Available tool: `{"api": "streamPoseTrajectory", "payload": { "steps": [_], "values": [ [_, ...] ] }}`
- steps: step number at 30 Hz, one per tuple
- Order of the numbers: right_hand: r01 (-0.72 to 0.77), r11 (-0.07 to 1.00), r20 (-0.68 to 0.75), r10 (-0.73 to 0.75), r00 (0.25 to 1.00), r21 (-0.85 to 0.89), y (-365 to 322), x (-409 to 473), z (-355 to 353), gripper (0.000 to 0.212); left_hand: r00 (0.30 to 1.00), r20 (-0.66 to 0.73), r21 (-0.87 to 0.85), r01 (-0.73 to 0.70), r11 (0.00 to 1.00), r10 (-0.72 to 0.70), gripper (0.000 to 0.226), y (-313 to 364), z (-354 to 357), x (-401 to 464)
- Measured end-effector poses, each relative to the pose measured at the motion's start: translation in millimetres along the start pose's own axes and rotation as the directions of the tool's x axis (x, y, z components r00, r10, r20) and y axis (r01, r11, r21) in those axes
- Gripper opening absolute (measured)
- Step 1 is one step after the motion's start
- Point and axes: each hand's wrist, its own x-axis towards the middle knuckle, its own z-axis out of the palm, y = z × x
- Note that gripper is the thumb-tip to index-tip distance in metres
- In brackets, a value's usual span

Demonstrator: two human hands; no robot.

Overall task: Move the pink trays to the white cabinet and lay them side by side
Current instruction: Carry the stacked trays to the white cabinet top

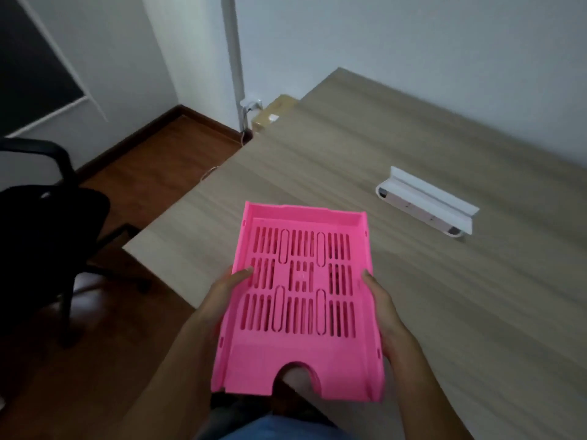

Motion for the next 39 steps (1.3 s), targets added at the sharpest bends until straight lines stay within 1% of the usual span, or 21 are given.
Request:
{"api": "streamPoseTrajectory", "payload": {
  "steps": [3, 6, 8, 11, 14, 19, 21, 22, 24, 26, 27, 28, 30, 31, 32, 33, 35, 36, 37, 38, 39],
  "values": [
    [-0.020, 0.994, 0.124, 0.033, 0.992, -0.107, 9.3, 13.0, 75.8, 0.049, 0.993, -0.114, -0.122, -0.028, 0.992, 0.014, 0.072, -0.1, -72.7, -33.7],
    [-0.017, 0.975, 0.261, 0.076, 0.962, -0.221, 19.9, 25.6, 155.3, 0.051, 0.975, -0.222, -0.293, -0.053, 0.955, -0.014, 0.059, -5.3, -139.4, -75.6],
    [0.000, 0.952, 0.362, 0.117, 0.925, -0.308, 27.4, 31.0, 210.9, 0.055, 0.958, -0.287, -0.383, -0.121, 0.916, 0.006, 0.053, -11.6, -180.9, -104.7],
    [0.057, 0.924, 0.518, 0.159, 0.841, -0.378, 42.5, 31.4, 296.0, 0.053, 0.893, -0.446, -0.466, -0.289, 0.836, 0.060, 0.054, -25.8, -234.7, -151.8],
    [0.115, 0.893, 0.639, 0.216, 0.738, -0.434, 63.9, 21.8, 378.8, 0.049, 0.801, -0.598, -0.521, -0.419, 0.744, 0.031, 0.044, -40.9, -277.7, -197.6],
    [0.202, 0.836, 0.751, 0.319, 0.578, -0.510, 99.7, -4.7, 504.1, 0.047, 0.603, -0.791, -0.506, -0.550, 0.665, -0.102, 0.040, -60.2, -342.1, -264.1],
    [0.216, 0.829, 0.784, 0.356, 0.508, -0.516, 116.4, -13.6, 550.5, 0.053, 0.539, -0.829, -0.503, -0.600, 0.621, -0.151, 0.040, -62.1, -364.5, -285.9],
    [0.211, 0.821, 0.788, 0.386, 0.480, -0.531, 125.2, -17.5, 572.6, 0.054, 0.515, -0.841, -0.502, -0.632, 0.591, -0.164, 0.040, -62.5, -375.6, -294.4],
    [0.176, 0.818, 0.790, 0.436, 0.430, -0.548, 145.9, -22.2, 618.2, 0.044, 0.482, -0.857, -0.495, -0.671, 0.553, -0.183, 0.042, -57.8, -399.9, -312.7],
    [0.161, 0.820, 0.801, 0.462, 0.381, -0.549, 162.6, -32.5, 666.1, 0.040, 0.420, -0.884, -0.461, -0.698, 0.548, -0.208, 0.048, -42.4, -425.7, -332.6],
    [0.159, 0.821, 0.807, 0.469, 0.359, -0.549, 170.2, -38.7, 691.1, 0.041, 0.355, -0.918, -0.394, -0.747, 0.536, -0.179, 0.056, -36.0, -441.0, -342.7],
    [0.157, 0.814, 0.804, 0.486, 0.344, -0.559, 177.4, -46.5, 717.1, 0.041, 0.273, -0.952, -0.302, -0.786, 0.539, -0.135, 0.059, -28.9, -457.5, -355.4],
    [0.148, 0.814, 0.807, 0.500, 0.314, -0.562, 188.6, -60.9, 764.5, 0.041, 0.133, -0.986, -0.165, -0.783, 0.600, -0.099, 0.053, 5.8, -477.1, -379.0],
    [0.152, 0.810, 0.809, 0.513, 0.286, -0.567, 195.0, -68.6, 789.4, 0.041, 0.135, -0.988, -0.153, -0.769, 0.621, -0.075, 0.058, 3.6, -497.1, -388.0],
    [0.156, 0.803, 0.806, 0.525, 0.272, -0.575, 202.6, -77.2, 813.7, 0.041, 0.110, -0.991, -0.133, -0.754, 0.643, -0.076, 0.064, -4.2, -523.6, -398.2],
    [0.160, 0.797, 0.803, 0.534, 0.265, -0.583, 210.5, -87.0, 838.1, 0.042, 0.127, -0.989, -0.148, -0.756, 0.638, -0.079, 0.059, -8.3, -547.9, -411.0],
    [0.168, 0.798, 0.809, 0.534, 0.245, -0.578, 229.0, -107.8, 883.9, 0.042, 0.045, -0.989, -0.125, -0.757, 0.641, -0.140, 0.020, -19.7, -592.1, -439.6],
    [0.180, 0.798, 0.813, 0.534, 0.232, -0.575, 238.7, -118.3, 904.3, 0.042, 0.015, -0.984, -0.129, -0.742, 0.658, -0.176, 0.037, -27.1, -613.3, -453.3],
    [0.190, 0.798, 0.817, 0.534, 0.219, -0.572, 249.5, -128.0, 924.8, 0.041, 0.019, -0.979, -0.152, -0.728, 0.669, -0.202, 0.051, -31.2, -632.7, -466.7],
    [0.188, 0.795, 0.814, 0.542, 0.207, -0.577, 261.5, -137.3, 945.1, 0.042, 0.024, -0.978, -0.160, -0.721, 0.674, -0.206, 0.054, -33.4, -651.1, -480.4],
    [0.180, 0.793, 0.811, 0.554, 0.188, -0.583, 274.9, -145.6, 965.2, 0.043, 0.029, -0.980, -0.158, -0.717, 0.679, -0.197, 0.049, -30.4, -667.2, -492.0]
  ]
}}
